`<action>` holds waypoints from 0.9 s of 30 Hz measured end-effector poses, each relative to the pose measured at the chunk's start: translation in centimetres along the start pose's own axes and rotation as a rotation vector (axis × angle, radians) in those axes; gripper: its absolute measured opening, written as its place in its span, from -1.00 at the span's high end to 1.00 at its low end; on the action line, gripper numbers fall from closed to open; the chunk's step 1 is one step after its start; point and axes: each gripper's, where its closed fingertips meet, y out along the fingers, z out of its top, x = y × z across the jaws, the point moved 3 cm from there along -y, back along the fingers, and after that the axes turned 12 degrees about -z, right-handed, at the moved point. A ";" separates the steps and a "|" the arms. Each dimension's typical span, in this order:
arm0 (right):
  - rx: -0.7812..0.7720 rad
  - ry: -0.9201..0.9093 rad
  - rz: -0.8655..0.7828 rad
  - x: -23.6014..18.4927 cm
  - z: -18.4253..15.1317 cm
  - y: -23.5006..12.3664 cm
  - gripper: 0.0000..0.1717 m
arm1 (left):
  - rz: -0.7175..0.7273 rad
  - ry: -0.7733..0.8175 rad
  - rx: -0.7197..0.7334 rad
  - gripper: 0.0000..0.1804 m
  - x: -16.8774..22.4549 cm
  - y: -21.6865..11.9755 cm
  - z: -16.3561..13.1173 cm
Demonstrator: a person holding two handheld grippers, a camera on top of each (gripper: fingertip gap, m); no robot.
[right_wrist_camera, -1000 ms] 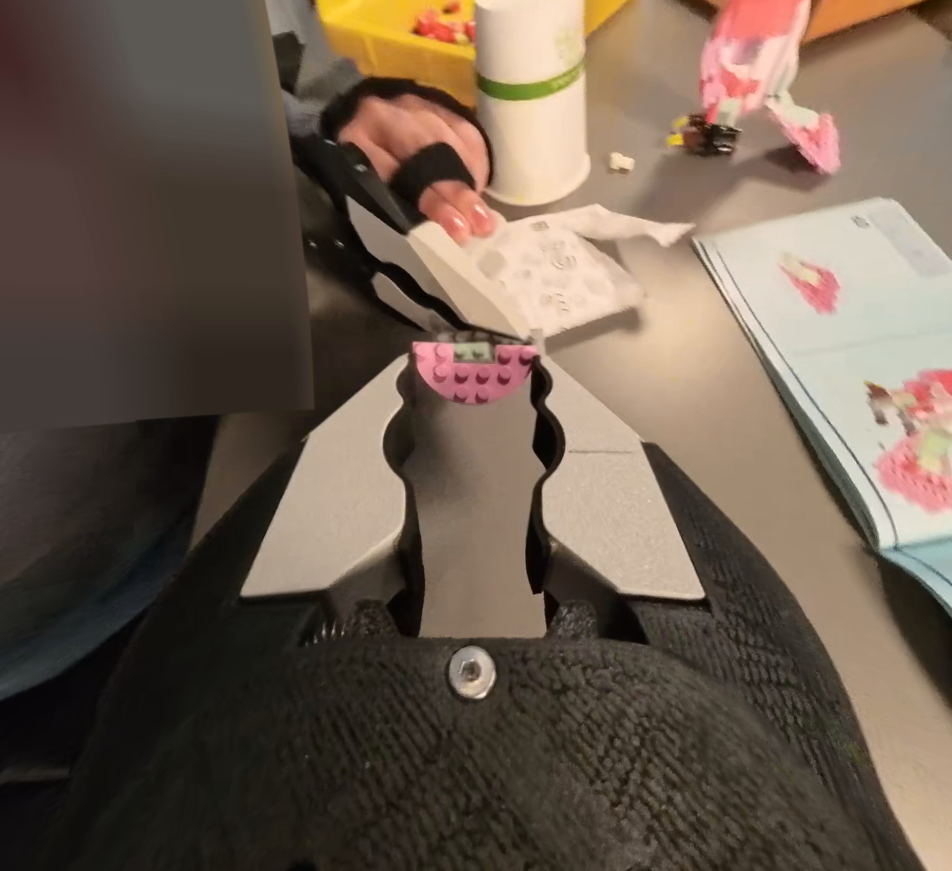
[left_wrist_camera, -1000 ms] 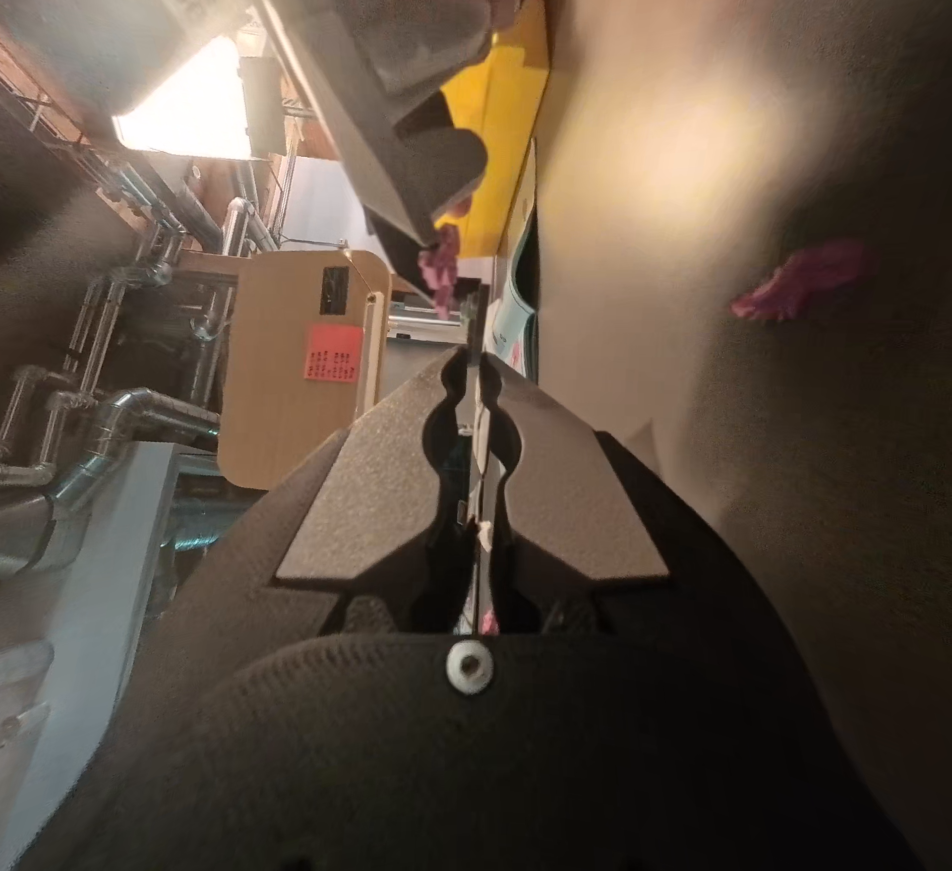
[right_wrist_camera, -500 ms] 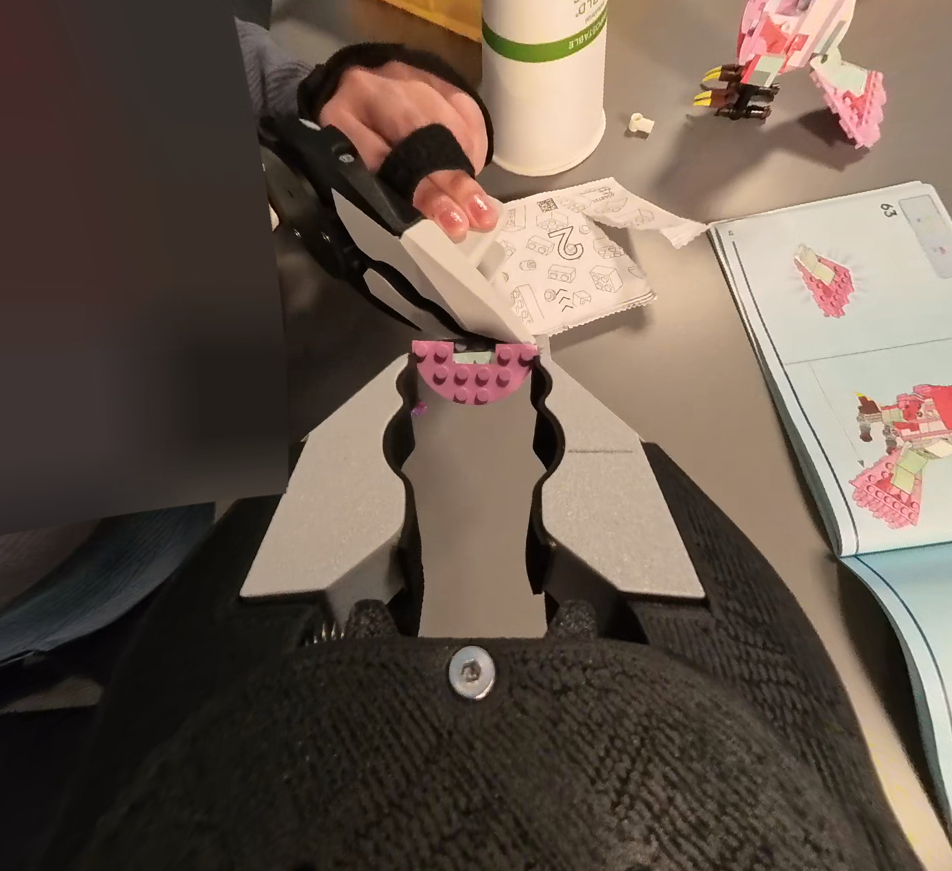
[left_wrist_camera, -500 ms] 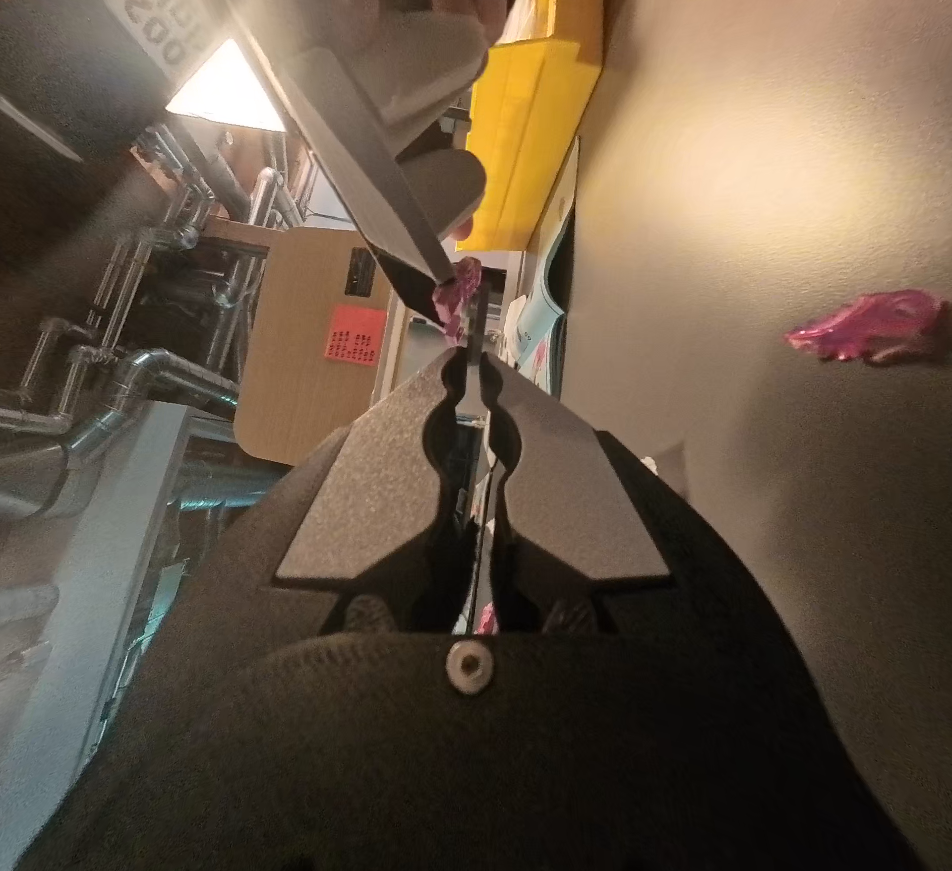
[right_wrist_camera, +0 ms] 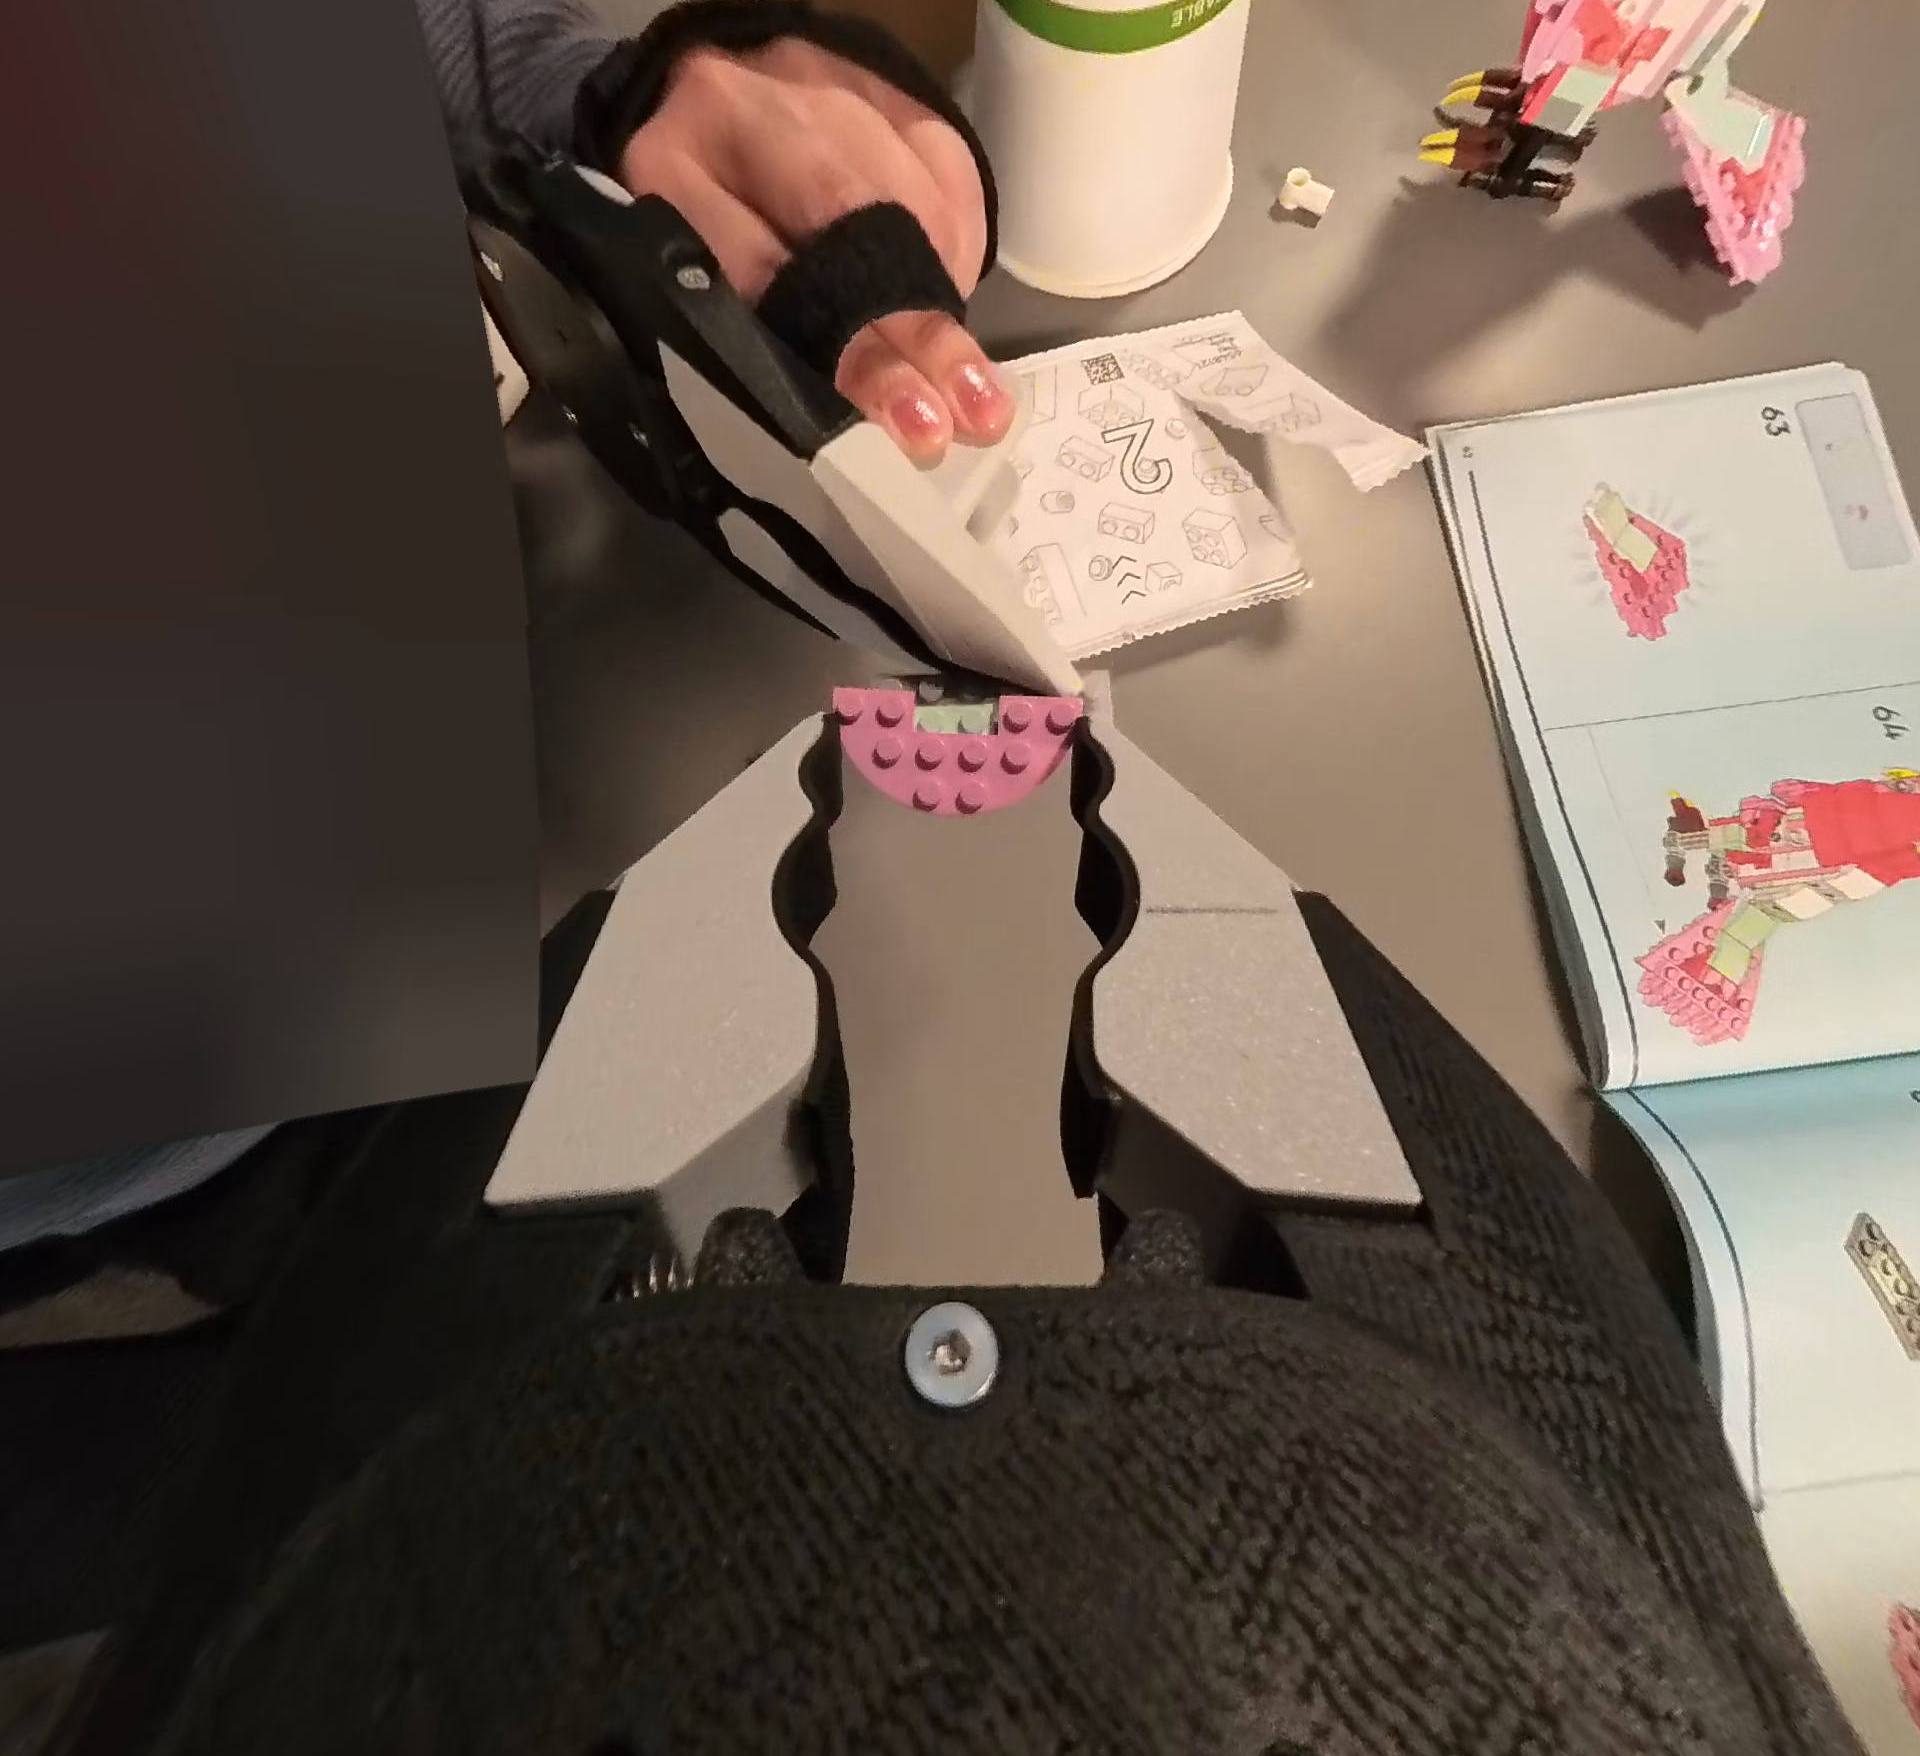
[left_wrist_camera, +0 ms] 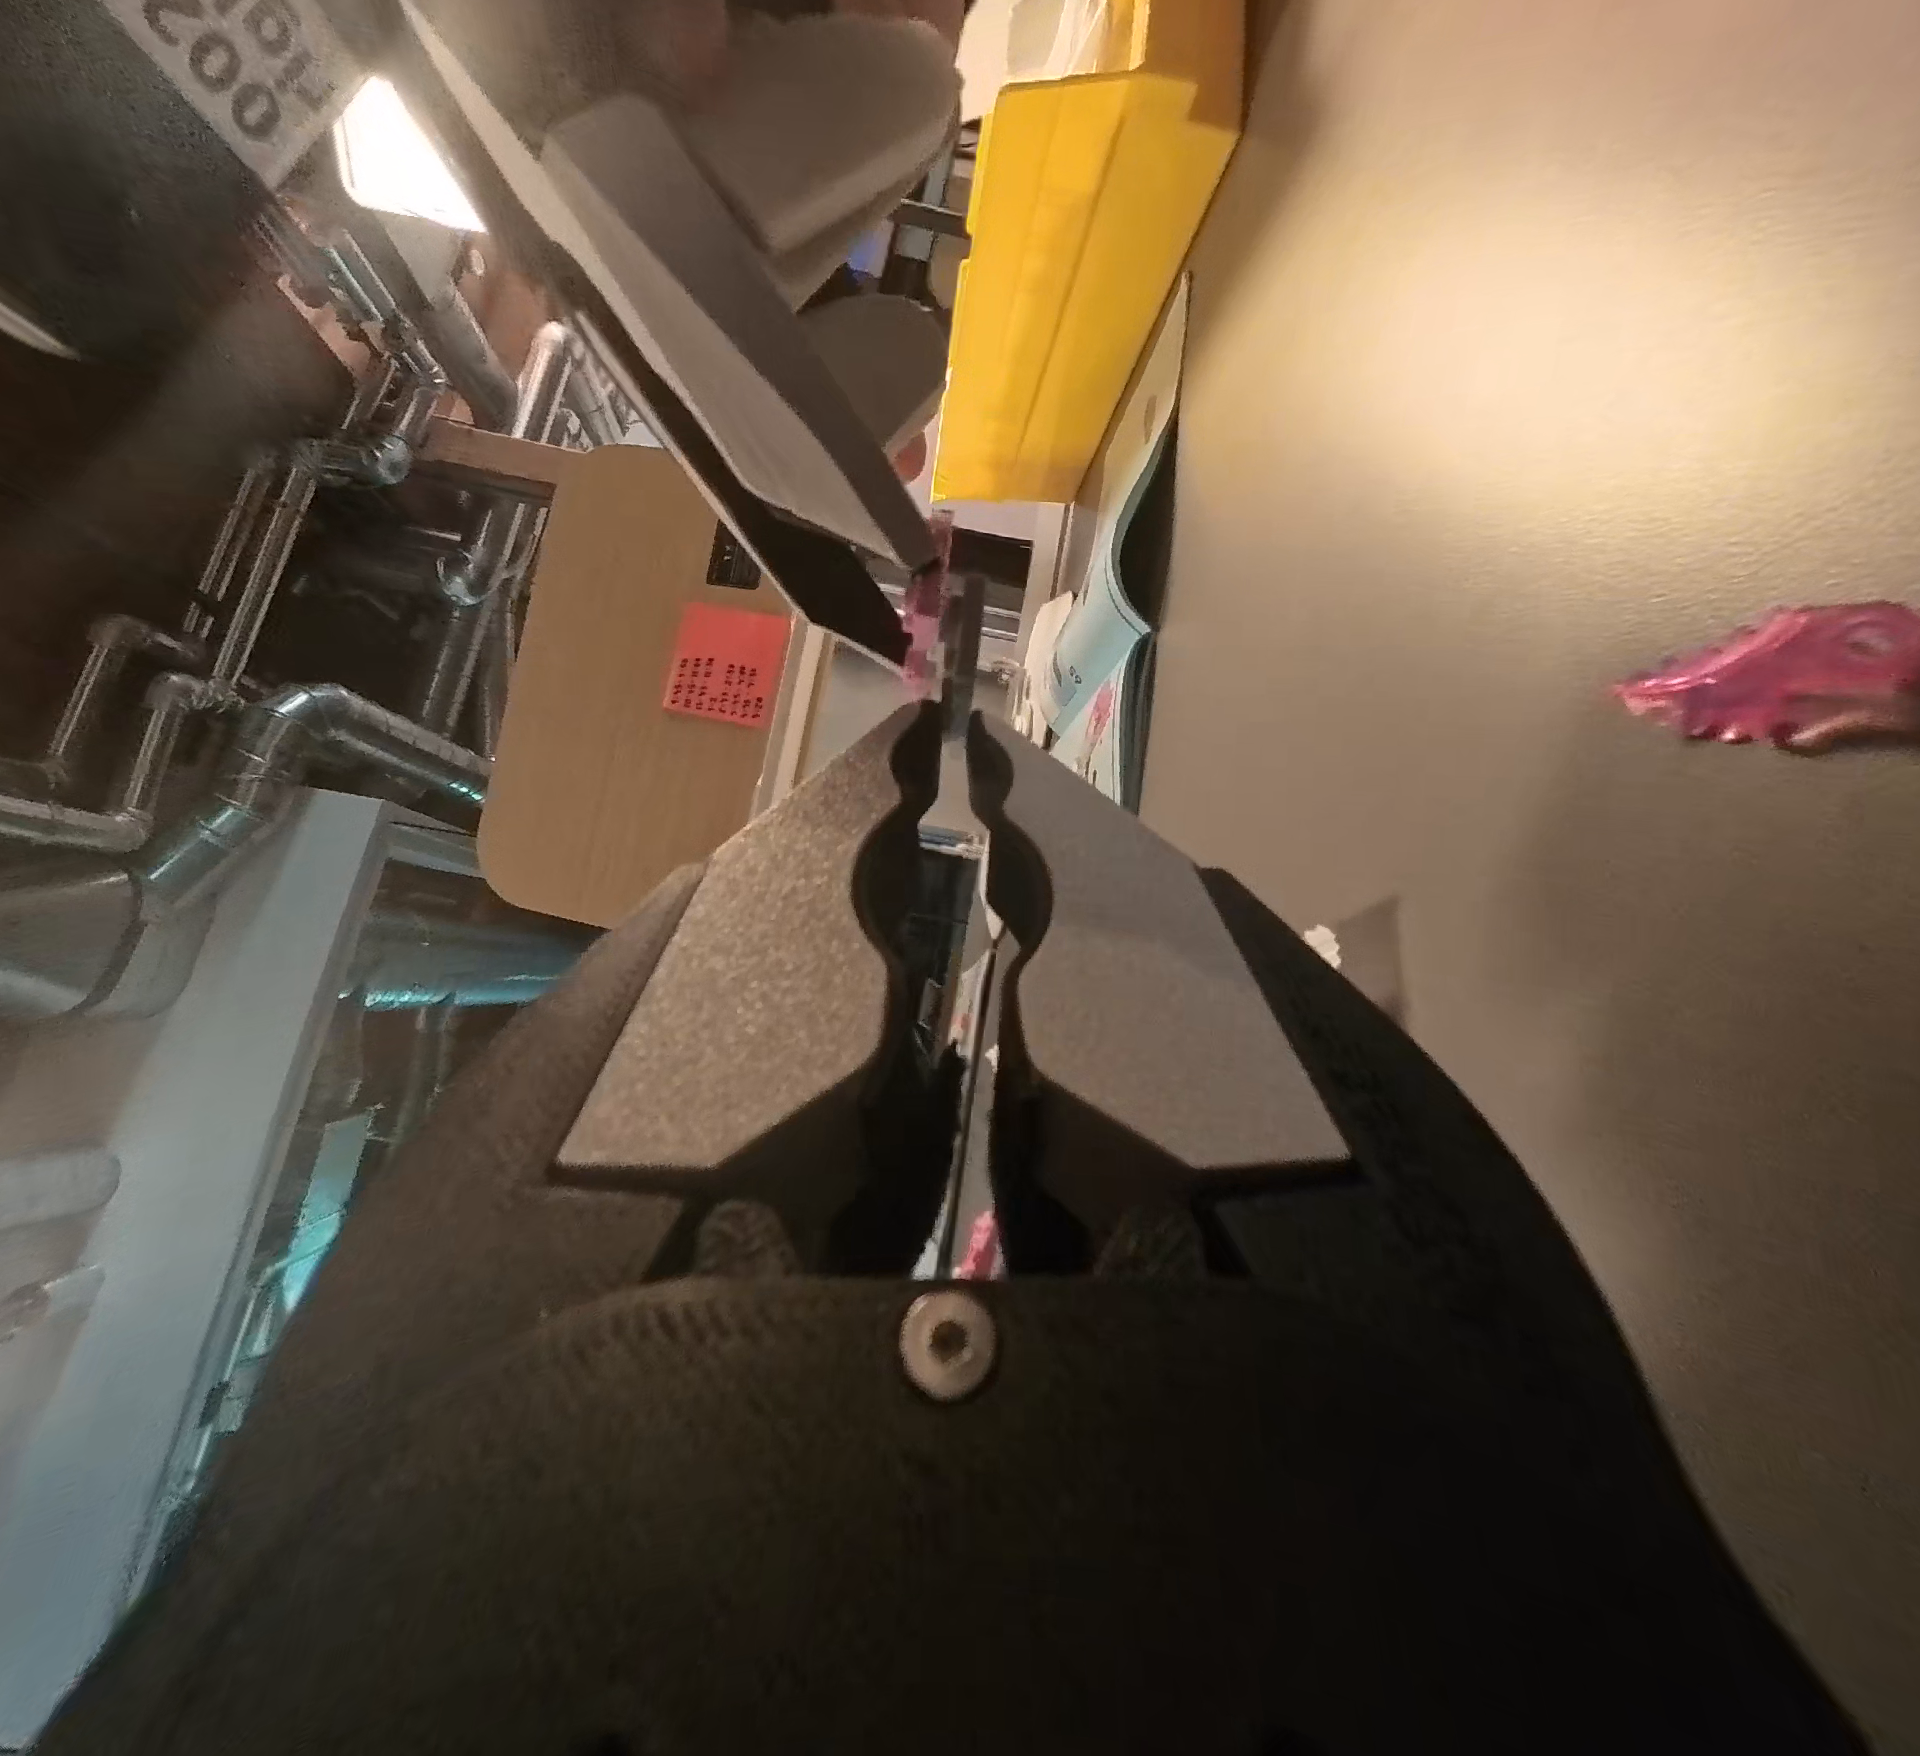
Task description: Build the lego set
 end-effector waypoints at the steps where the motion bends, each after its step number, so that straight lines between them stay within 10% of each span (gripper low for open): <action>1: -0.008 0.001 0.003 0.0 0.0 0.1 0.49 | 0.000 0.004 -0.002 0.96 0.0 0.0 0.0; 27: -0.039 -0.082 0.017 1.0 4.0 -0.5 0.48 | 0.129 -0.204 -0.008 0.97 -3.0 -1.0 -1.6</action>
